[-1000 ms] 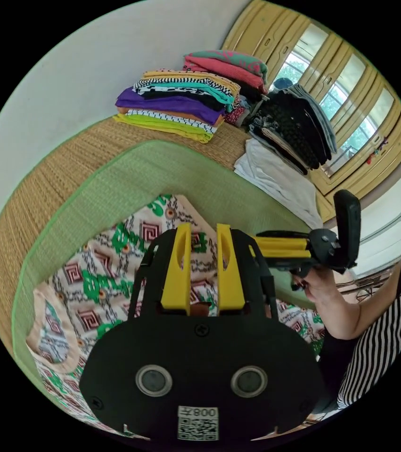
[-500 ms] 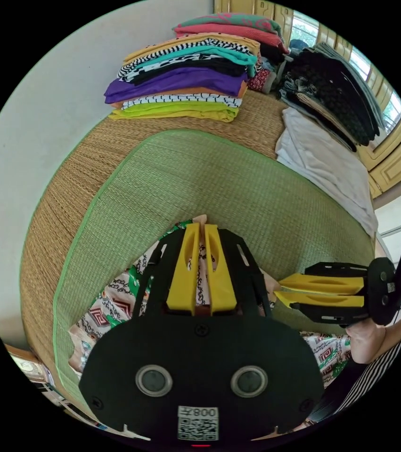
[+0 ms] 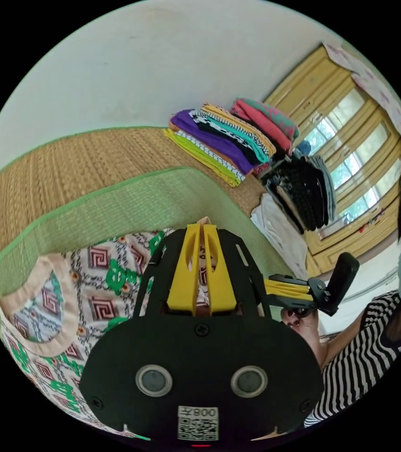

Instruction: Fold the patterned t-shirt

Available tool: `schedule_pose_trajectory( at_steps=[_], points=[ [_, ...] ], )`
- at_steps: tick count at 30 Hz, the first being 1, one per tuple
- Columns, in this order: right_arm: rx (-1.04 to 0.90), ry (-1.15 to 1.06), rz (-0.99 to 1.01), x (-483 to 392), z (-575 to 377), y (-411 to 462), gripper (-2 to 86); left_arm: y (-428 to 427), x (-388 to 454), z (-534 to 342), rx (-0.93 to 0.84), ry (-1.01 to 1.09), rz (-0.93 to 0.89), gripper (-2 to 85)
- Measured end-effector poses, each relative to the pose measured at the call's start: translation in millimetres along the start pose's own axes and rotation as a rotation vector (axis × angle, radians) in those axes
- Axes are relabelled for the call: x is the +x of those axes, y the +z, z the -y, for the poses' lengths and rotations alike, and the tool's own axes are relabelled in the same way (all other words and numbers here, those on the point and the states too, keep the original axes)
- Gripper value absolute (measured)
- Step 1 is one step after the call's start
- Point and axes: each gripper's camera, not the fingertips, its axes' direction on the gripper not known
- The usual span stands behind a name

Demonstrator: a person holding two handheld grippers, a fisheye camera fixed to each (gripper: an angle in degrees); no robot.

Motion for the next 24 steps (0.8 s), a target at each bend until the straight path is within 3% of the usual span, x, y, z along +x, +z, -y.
schedule_pose_trajectory(
  at_steps=[9,12,18,24],
  points=[
    [-0.203,-0.125,0.157,-16.7,7.9,42.9,0.4,-22.9,-72.7,-28.0,0.0,-0.204,0.051,3.1],
    [-0.244,-0.131,0.166,-16.9,9.5,52.1,0.4,-32.7,-76.1,-29.2,0.021,-0.179,0.074,4.5],
    [-0.276,-0.148,0.172,-16.6,13.9,61.4,0.5,-18.6,-62.9,-17.5,-0.099,-0.06,-0.018,6.4],
    [-0.298,-0.166,0.161,-15.2,18.2,68.7,0.5,-6.4,-79.2,-11.5,-0.153,-0.101,-0.079,5.2]
  ],
)
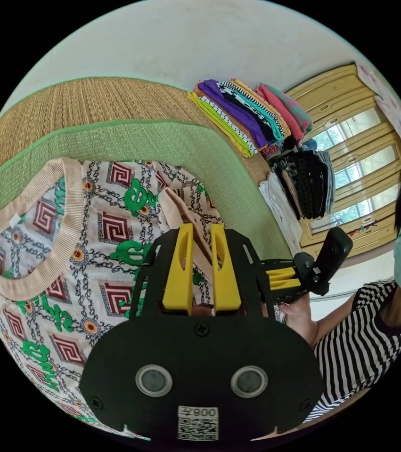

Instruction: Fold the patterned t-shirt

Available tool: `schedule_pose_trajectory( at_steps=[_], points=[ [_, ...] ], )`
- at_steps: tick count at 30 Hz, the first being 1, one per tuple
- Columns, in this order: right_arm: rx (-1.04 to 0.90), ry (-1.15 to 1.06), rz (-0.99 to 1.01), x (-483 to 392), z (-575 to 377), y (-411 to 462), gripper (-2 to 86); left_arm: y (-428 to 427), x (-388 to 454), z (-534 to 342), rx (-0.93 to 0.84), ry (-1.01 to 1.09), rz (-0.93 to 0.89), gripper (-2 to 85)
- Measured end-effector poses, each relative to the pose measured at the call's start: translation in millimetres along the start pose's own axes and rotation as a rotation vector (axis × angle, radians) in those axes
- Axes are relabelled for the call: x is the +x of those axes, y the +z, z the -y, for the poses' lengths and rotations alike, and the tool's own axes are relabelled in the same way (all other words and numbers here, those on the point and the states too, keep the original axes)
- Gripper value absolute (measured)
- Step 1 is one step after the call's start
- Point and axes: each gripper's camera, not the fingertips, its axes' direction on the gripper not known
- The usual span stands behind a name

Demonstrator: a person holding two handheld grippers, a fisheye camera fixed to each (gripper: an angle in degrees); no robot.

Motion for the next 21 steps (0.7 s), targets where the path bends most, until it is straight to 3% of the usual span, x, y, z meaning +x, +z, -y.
schedule_pose_trajectory(
  at_steps=[10,17,21],
  points=[
    [0.013,-0.02,0.079,14.0,6.7,-4.0,0.6,-31.9,-36.5,-23.7,0.115,-0.107,-0.049,0.7],
    [0.054,0.025,0.064,28.6,10.4,-13.8,0.6,-37.6,-54.9,-38.6,0.088,-0.155,-0.014,1.0],
    [0.038,-0.049,0.185,27.2,17.2,-16.3,0.4,-41.0,-58.3,-40.3,0.073,-0.147,-0.002,1.6]
  ],
)
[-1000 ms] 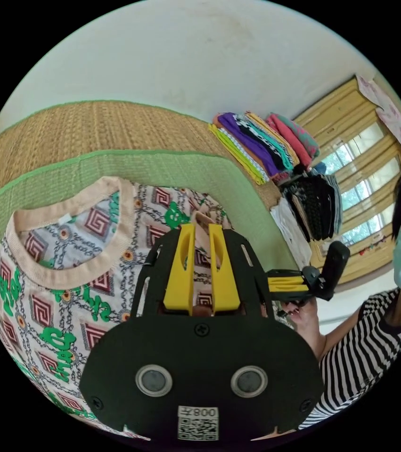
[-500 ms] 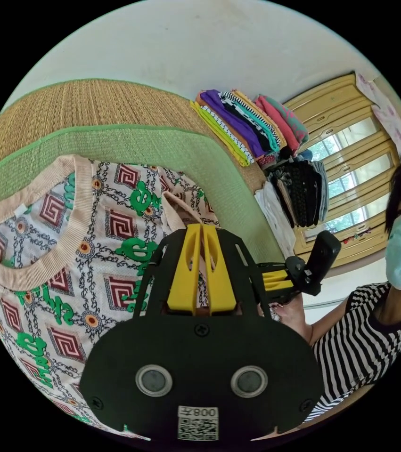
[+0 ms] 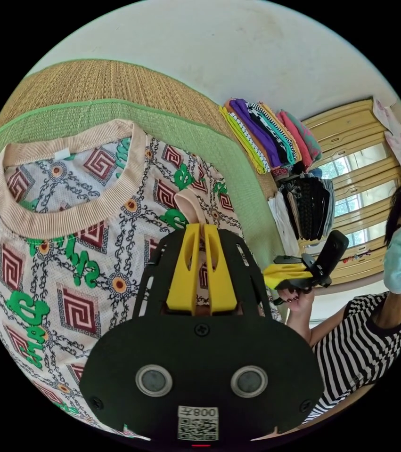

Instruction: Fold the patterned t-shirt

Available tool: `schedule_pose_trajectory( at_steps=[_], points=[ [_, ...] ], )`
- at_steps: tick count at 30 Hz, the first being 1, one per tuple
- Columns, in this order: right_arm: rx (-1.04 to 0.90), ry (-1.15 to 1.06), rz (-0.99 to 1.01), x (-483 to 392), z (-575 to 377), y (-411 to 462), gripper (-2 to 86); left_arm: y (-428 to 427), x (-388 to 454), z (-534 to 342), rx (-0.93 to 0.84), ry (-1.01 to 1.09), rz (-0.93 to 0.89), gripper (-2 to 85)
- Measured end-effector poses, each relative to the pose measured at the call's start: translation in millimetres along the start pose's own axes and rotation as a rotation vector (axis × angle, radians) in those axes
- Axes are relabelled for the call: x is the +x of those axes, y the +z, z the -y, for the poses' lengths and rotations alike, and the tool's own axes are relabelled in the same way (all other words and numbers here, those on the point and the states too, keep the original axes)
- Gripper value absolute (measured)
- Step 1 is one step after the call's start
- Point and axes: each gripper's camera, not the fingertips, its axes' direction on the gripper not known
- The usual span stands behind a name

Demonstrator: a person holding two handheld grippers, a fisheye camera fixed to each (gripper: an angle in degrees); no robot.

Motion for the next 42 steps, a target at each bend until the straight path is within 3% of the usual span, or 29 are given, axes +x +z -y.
schedule_pose_trajectory(
  at_steps=[5,9,16,24,29,33,42],
  points=[
    [-0.045,0.015,-0.007,8.8,4.2,8.2,0.1,-11.8,4.6,-8.0,0.013,0.038,0.078,2.1],
    [0.022,0.075,-0.087,19.2,4.8,1.0,0.1,-27.9,19.8,-17.9,0.122,0.113,0.132,2.1],
    [-0.04,0.176,-0.211,35.4,11.3,18.5,0.0,14.0,42.6,6.6,-0.025,0.26,0.162,1.1],
    [-0.035,0.204,-0.169,47.8,16.8,26.7,0.1,29.6,49.3,3.0,-0.111,0.326,0.232,0.2],
    [-0.028,0.205,-0.163,50.8,19.8,33.1,0.0,4.9,49.9,-18.7,-0.015,0.346,0.276,0.1],
    [-0.036,0.204,-0.154,52.4,22.5,41.7,0.0,10.9,30.9,-25.2,-0.088,0.301,0.311,0.1],
    [0.016,0.188,-0.093,54.3,22.5,49.1,0.1,-38.1,19.2,-88.5,0.01,0.318,0.31,0.2]
  ],
)
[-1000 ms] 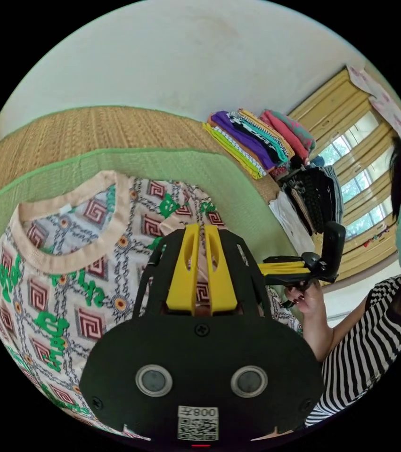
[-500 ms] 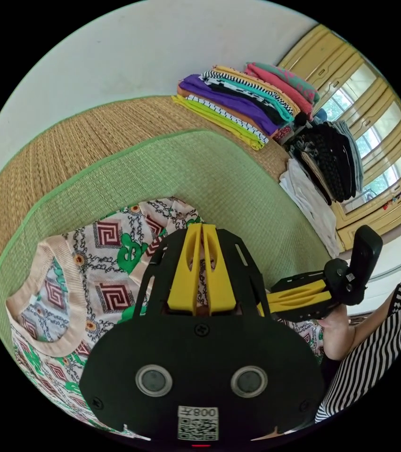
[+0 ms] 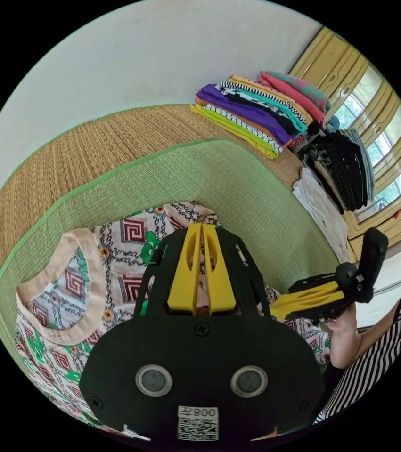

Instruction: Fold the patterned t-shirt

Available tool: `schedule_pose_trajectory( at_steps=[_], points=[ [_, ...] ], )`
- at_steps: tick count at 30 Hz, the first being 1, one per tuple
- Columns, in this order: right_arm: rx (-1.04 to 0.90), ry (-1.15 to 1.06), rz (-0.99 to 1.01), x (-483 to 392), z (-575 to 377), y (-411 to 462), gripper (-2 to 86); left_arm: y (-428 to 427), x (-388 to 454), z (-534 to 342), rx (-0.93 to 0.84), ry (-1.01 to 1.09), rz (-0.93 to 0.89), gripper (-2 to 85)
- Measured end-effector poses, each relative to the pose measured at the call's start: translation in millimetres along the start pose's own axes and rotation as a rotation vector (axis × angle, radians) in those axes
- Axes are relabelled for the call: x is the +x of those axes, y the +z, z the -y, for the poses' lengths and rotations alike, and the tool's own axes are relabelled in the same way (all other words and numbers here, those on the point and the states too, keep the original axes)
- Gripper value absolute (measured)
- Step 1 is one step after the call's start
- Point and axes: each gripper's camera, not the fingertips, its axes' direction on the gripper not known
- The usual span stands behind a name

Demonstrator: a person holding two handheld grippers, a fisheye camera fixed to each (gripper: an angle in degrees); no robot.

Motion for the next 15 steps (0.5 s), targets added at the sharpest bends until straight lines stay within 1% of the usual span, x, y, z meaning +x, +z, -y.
schedule_pose_trajectory(
  at_steps=[3,6,8,11,14,15],
  points=[
    [0.02,0.007,0.0,0.8,-1.1,2.7,0.1,-19.8,-1.4,-38.3,0.025,-0.014,-0.051,0.2],
    [-0.025,0.053,-0.033,5.5,-1.2,19.7,0.0,-21.2,-6.9,-71.2,-0.086,-0.053,-0.017,0.2],
    [-0.049,0.049,-0.038,3.8,-0.2,28.8,0.0,-39.6,-10.8,-93.2,-0.044,-0.087,-0.037,0.3],
    [-0.006,0.051,-0.068,0.0,-2.0,29.4,0.0,-85.4,-20.1,-141.1,0.058,-0.168,-0.068,0.6],
    [0.054,0.066,-0.079,2.7,-7.4,27.3,0.0,-136.8,-37.8,-208.6,0.134,-0.319,-0.014,1.6],
    [0.091,0.073,-0.074,4.3,-10.4,23.4,0.0,-157.3,-47.6,-239.4,0.16,-0.401,0.019,2.3]
  ],
)
